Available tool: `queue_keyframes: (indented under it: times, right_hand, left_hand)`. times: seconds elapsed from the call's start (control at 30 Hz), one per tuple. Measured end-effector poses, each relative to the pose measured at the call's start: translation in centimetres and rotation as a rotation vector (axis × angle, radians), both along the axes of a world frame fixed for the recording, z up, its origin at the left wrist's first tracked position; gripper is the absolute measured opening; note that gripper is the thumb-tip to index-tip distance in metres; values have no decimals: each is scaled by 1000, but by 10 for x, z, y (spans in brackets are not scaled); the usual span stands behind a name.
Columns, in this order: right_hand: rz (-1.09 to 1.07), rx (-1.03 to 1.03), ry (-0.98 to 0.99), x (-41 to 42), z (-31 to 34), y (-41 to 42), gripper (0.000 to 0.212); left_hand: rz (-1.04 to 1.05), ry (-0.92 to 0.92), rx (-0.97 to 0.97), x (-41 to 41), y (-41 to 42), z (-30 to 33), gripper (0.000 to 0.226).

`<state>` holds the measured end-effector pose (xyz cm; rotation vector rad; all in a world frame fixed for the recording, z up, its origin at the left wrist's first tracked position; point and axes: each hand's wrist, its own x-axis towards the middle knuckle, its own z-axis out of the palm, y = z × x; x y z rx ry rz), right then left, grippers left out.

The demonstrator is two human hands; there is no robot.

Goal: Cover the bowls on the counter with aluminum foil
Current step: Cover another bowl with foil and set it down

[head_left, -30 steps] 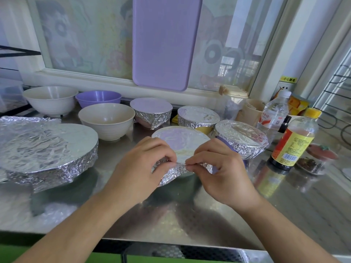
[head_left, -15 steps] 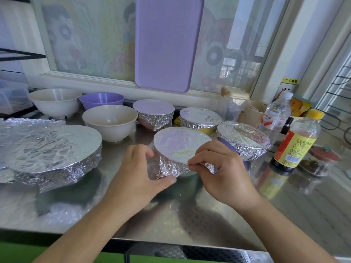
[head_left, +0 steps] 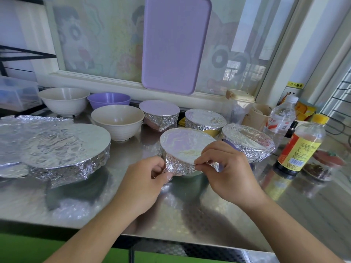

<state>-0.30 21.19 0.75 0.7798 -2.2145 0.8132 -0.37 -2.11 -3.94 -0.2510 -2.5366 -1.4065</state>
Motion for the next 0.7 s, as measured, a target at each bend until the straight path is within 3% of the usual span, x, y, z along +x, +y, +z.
queue_keyframes:
  times: [0.1,0.23,0.4,0.5,0.7]
  right_hand:
    - [-2,4,-8,-1,0,2,28]
    - [2,16,-34,-1,2,5,28]
    - [-3,32,-60,-2,6,4,28]
    - [-8,30,-73,-3,7,4,28]
    - [-4,32,-71,-6,7,3,29]
  left_hand:
    - [-91,-58,96,-6,-3,0,11]
    - [-160,-93,139,-9,-5,6,19]
    - [-22,27,-55,-12,-1,11,18]
    - [92,149,-179,-13,0,12,28]
    - [191,157,-415,-14,-2,19,35]
